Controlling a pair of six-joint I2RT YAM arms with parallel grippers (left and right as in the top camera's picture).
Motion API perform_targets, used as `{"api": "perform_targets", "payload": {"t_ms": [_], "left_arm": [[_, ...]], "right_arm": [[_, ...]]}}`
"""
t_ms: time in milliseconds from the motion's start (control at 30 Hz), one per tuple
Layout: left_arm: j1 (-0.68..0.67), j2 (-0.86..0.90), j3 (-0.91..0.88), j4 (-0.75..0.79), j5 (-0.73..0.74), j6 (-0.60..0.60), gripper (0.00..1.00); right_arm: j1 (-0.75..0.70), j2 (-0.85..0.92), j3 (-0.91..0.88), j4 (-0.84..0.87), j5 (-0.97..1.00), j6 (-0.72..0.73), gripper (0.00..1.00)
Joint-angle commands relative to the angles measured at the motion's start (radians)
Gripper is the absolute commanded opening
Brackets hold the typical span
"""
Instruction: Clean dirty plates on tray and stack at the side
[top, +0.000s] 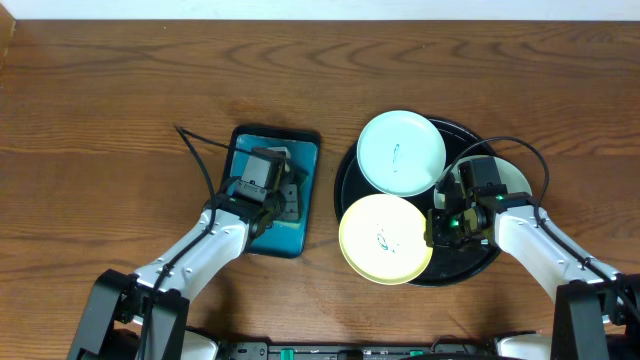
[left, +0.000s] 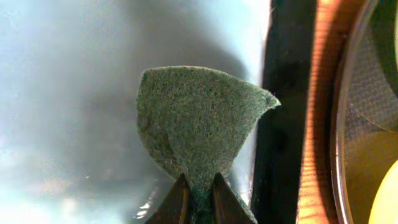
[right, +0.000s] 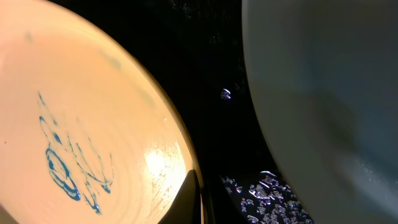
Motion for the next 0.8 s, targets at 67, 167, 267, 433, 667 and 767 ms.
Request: {"api": "perform_targets", "payload": {"t_ms": [67,167,267,433,667,767], "left_arm": [[-0.033,0.014,-0.008,-0.007,-0.013,-0.131,0.07],[-0.072,0.014,-0.008,0.001,-0.013,-0.195,0.08],[-0.100,0.014,-0.008,0.020,-0.017,-0.215,0.08],[-0.120,0.014,-0.008,0.047,-0.047,-0.219,0.07],[-0.120,0.014,-0.008,0.094,-0.047,-0.229,0.08],[-0.120,0.014,-0.008,0.095,-0.046,-0.229,0.07]], "right_arm": [[0.007,0.006,0.011,0.001,0.021,0.005,0.02],[0.007,0.006,0.011,0.001,0.021,0.005,0.02],[0.007,0.006,0.011,0.001,0.021,0.005,0.01],[0.007,0.006,0.011,0.000,0.021,0.004,0.02],[0.007,0.006,0.011,0.000,0.021,0.004,0.01],[0.007,0.006,0.011,0.000,0.021,0.004,0.02]]}}
